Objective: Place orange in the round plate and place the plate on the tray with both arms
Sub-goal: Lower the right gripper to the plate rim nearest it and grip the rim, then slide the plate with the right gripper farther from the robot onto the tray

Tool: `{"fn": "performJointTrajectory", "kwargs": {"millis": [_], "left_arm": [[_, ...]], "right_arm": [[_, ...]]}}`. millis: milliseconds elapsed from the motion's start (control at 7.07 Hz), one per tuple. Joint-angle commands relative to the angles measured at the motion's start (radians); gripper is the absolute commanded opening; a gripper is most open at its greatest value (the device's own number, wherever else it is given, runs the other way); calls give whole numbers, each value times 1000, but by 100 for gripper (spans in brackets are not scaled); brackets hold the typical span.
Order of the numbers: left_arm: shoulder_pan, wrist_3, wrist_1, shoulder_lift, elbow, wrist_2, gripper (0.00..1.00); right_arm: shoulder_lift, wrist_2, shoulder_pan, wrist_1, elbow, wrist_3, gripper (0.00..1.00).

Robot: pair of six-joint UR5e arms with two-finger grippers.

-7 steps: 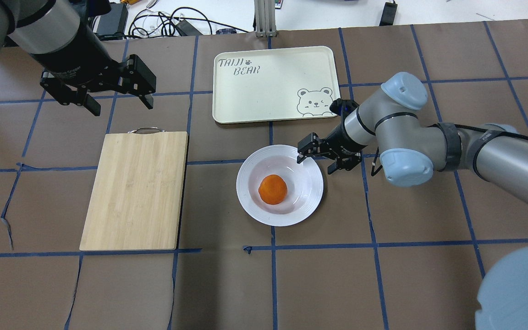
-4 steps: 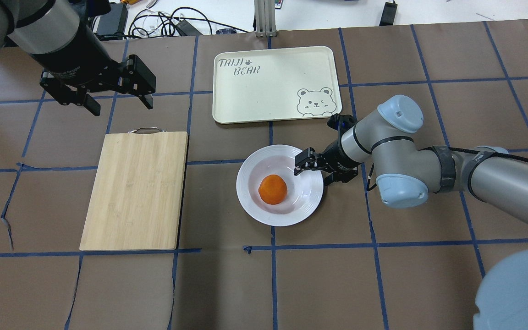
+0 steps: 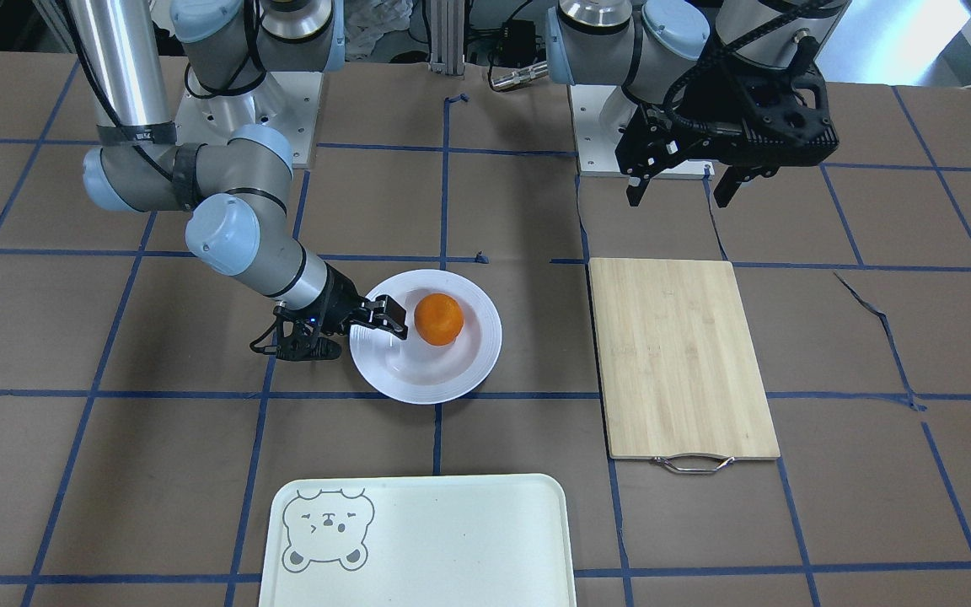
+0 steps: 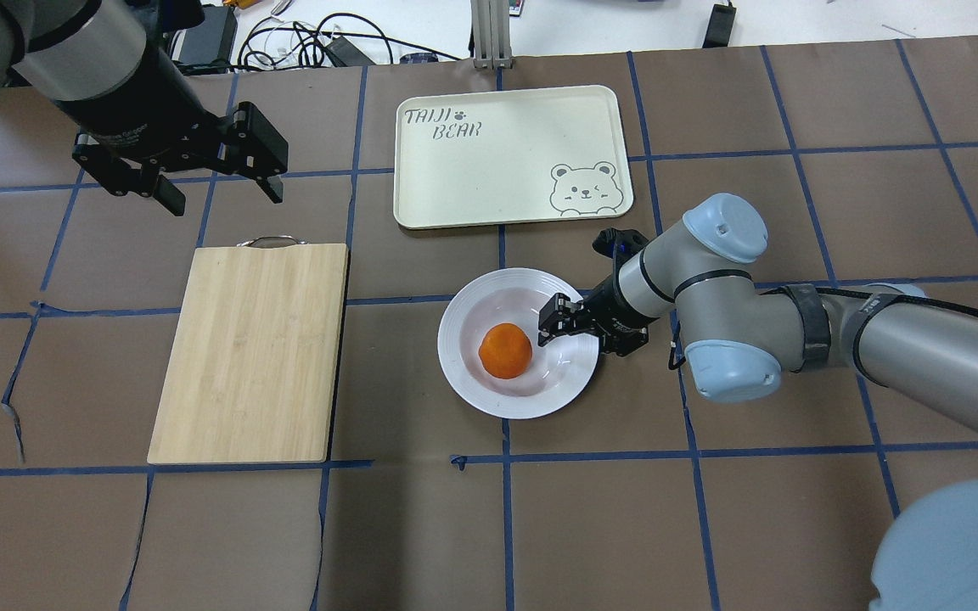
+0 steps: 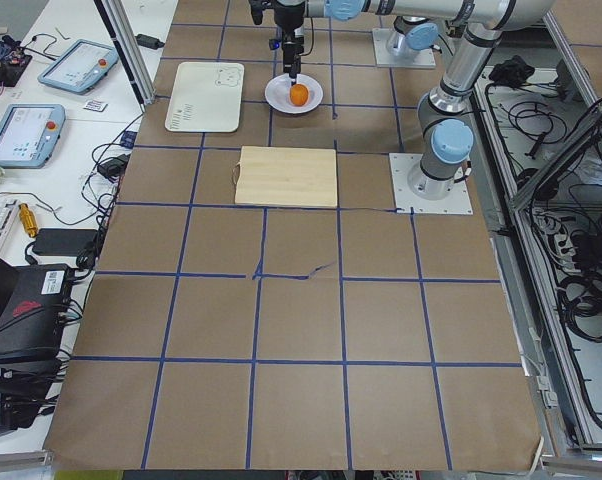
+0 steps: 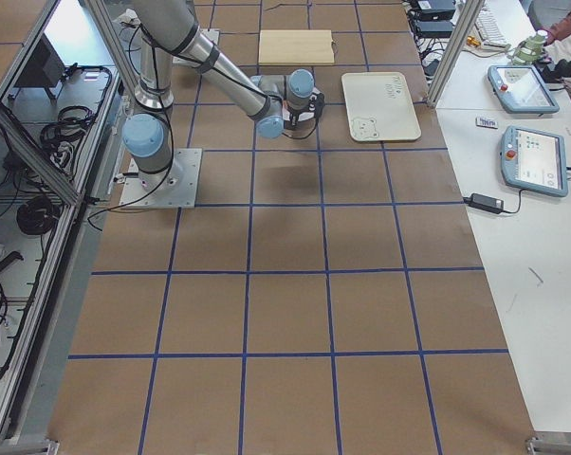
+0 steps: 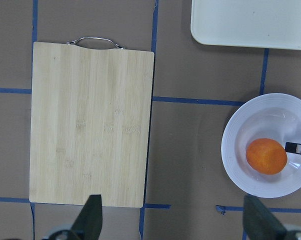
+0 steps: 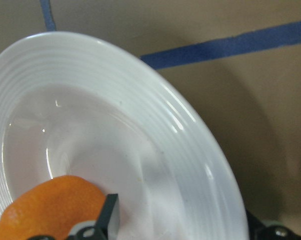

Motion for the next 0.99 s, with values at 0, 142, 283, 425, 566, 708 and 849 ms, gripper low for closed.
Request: {"fn": "performJointTrajectory", "kwargs": {"millis": [0,142,283,425,566,708,849], "left_arm": [[2,0,0,0,-1,-1,100],[2,0,0,0,-1,-1,100],[3,0,1,0,-1,-1,100],[3,2,3,0,1,-1,100],[3,2,3,0,1,1,100],[5,2,2,2,1,1,100],[5,3,0,2,1,1,100]], "right_arm": [[1,45,1,3,3,13,0],[-8,78,0,-6,-11,154,0],[-10,72,0,2,-33,259,0],[-10,72,-2,8,-56,270,0],[-10,73,-9,22,-72,269,0],[-10,75,-23,20,-93,266,0],[-10,75,-46,23,-156,266,0]]}}
